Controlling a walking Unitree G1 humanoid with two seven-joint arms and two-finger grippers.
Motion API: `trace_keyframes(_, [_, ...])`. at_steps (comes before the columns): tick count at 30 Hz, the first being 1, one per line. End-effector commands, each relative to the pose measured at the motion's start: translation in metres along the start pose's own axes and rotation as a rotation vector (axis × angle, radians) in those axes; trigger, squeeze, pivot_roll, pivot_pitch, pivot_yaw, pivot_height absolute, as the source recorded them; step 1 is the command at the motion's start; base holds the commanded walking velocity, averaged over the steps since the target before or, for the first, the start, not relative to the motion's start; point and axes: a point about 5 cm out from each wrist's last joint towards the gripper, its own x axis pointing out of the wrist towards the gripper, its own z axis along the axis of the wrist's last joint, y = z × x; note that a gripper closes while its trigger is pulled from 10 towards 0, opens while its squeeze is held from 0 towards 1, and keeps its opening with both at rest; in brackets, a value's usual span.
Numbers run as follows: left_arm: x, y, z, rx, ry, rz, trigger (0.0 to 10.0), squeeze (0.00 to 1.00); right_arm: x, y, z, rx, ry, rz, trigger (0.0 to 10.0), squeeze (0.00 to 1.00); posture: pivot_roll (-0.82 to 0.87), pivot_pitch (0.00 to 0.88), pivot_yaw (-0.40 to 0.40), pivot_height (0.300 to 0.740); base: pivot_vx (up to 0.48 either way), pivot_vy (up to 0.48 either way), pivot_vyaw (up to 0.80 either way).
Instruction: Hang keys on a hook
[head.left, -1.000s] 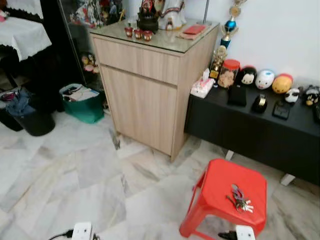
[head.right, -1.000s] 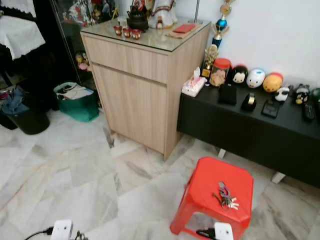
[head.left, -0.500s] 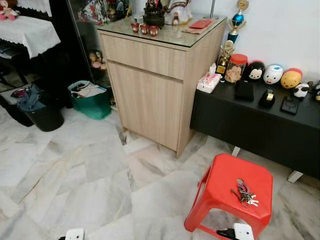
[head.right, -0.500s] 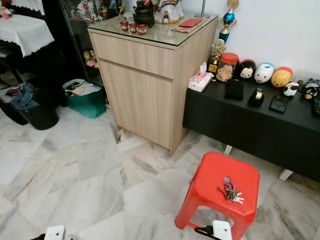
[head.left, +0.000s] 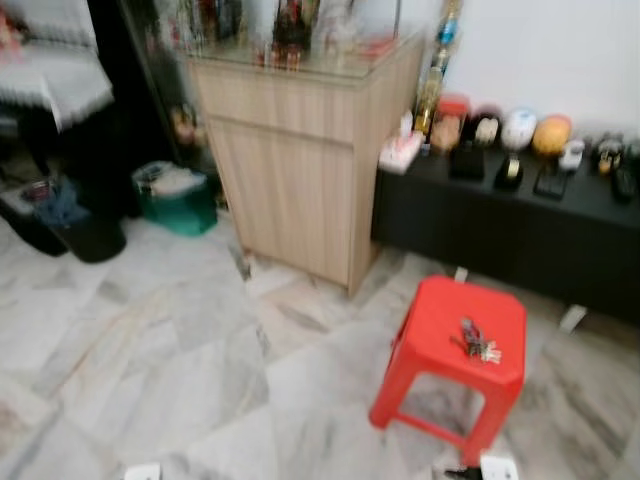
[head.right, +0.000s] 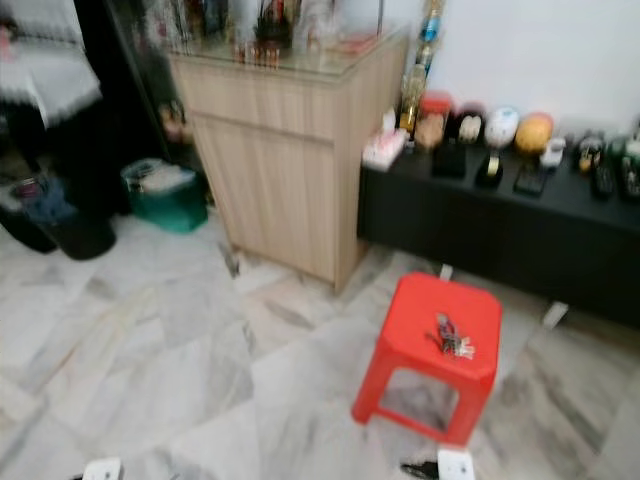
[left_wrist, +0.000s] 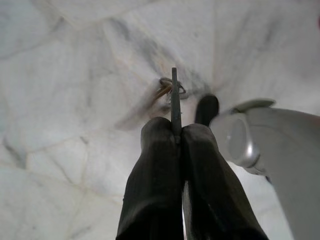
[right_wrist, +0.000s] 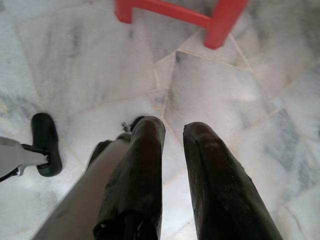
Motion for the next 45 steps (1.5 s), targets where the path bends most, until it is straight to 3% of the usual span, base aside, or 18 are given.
trace_keyframes(1, [0.000,-0.001,-0.001,0.004,0.004,-0.002,10.0,0.00,0.000,-0.003,0.002,0.007,-0.005,-0.009,10.0,0.00,0.01,0.000,-0.009,0.740,-0.296,0.000,0.00])
trace_keyframes(6, [0.000,-0.001,-0.001,0.004,0.004,-0.002,10.0,0.00,0.000,-0.003,0.002,0.007,-0.005,-0.009,10.0,0.00,0.01,0.000,-0.009,0.740,-0.296,0.000,0.00])
trace_keyframes(7, [0.000,-0.002,-0.003,0.002,0.010,-0.003,10.0,0.00,-0.001,-0.008,0.000,0.003,-0.003,-0.011,10.0,0.00,0.01,0.000,-0.021,0.740,-0.300,0.000,0.00])
trace_keyframes(9, [0.001,-0.029,-0.016,0.006,0.033,-0.047,10.0,0.00,-0.007,-0.035,-0.008,-0.022,0.021,-0.063,10.0,0.00,0.03,0.000,-0.040,0.740,-0.304,0.000,0.00])
trace_keyframes(11, [0.001,-0.037,-0.019,0.010,0.035,-0.066,10.0,0.00,-0.010,-0.046,-0.011,-0.017,0.028,-0.085,10.0,0.00,0.02,0.000,-0.033,0.740,-0.302,0.000,0.00])
trace_keyframes(18, [0.002,-0.024,-0.008,-0.015,-0.002,-0.035,10.0,0.00,-0.005,-0.029,-0.004,-0.001,0.006,-0.048,10.0,0.00,0.05,0.000,-0.030,0.740,-0.303,0.000,0.00])
trace_keyframes(38, [0.002,-0.012,0.004,-0.029,-0.027,0.000,10.0,0.00,-0.003,-0.024,0.001,0.031,0.003,-0.040,10.0,0.00,0.06,0.000,-0.026,0.740,-0.061,0.000,0.00])
trace_keyframes(45, [0.003,-0.016,0.003,-0.026,-0.024,-0.003,10.0,0.00,-0.003,-0.021,0.000,0.012,0.015,-0.032,10.0,0.00,0.06,0.000,-0.030,0.740,0.000,0.000,-0.69])
